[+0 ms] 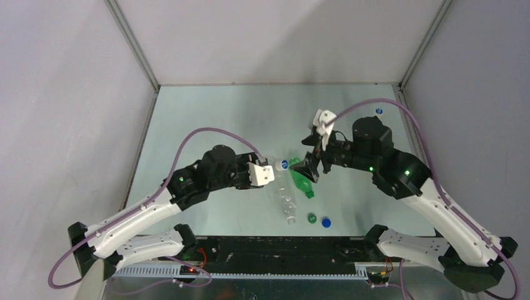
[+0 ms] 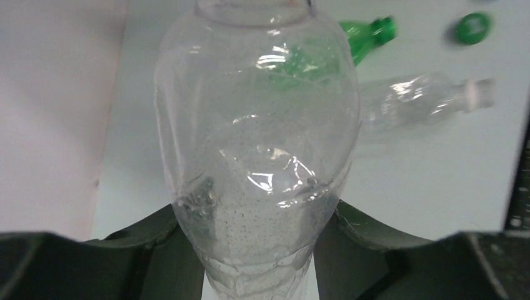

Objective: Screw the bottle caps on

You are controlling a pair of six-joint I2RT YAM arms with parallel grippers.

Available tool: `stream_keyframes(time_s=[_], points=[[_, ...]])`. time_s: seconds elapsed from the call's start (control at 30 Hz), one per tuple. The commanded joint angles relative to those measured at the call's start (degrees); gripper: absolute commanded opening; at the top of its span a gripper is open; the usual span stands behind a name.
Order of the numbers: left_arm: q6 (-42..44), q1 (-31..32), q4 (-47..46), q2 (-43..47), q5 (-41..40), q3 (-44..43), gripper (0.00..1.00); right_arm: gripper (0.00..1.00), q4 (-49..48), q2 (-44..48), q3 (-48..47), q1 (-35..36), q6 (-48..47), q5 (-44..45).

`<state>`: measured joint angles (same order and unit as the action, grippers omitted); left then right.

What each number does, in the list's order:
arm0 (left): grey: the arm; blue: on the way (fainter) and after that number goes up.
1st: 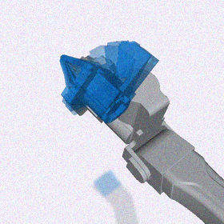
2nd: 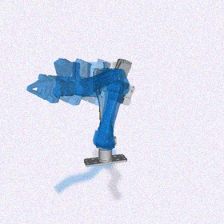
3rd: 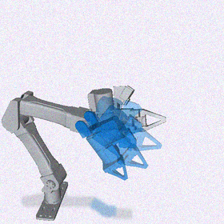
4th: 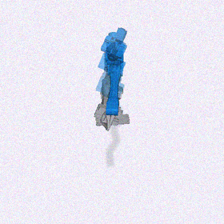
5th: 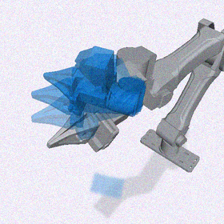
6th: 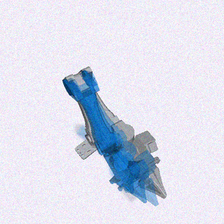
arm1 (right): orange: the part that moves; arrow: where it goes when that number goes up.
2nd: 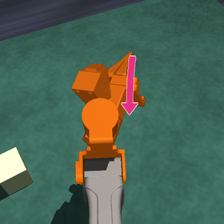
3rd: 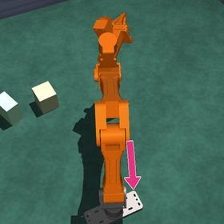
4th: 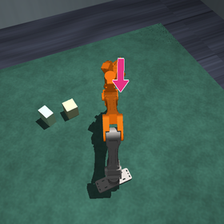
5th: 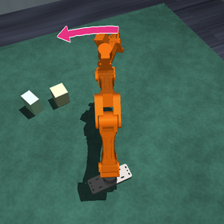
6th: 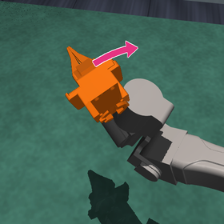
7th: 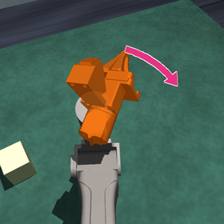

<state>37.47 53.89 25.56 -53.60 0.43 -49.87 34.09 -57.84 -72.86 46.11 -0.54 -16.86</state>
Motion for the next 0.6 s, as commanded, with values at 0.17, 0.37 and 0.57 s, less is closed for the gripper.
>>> stream_keyframes(time_s=[0.17, 0.37, 0.57], points=[[0.78, -2.78, 13.73, -5.54, 23.05, -10.01, 0.3, 0.72, 6.32, 1.06, 0.53, 1.3, -43.78, -20.07], [0.74, -2.83, 14.15, -6.85, 23.76, -11.28, 0.3, 0.64, 8.04, -0.15, 0.53, 3.18, -47.85, -21.22], [0.97, -2.87, 14.11, -7.48, 23.93, -11.97, 0.3, 0.56, 9.94, -1.13, 0.48, 4.21, -48.82, -21.77]])
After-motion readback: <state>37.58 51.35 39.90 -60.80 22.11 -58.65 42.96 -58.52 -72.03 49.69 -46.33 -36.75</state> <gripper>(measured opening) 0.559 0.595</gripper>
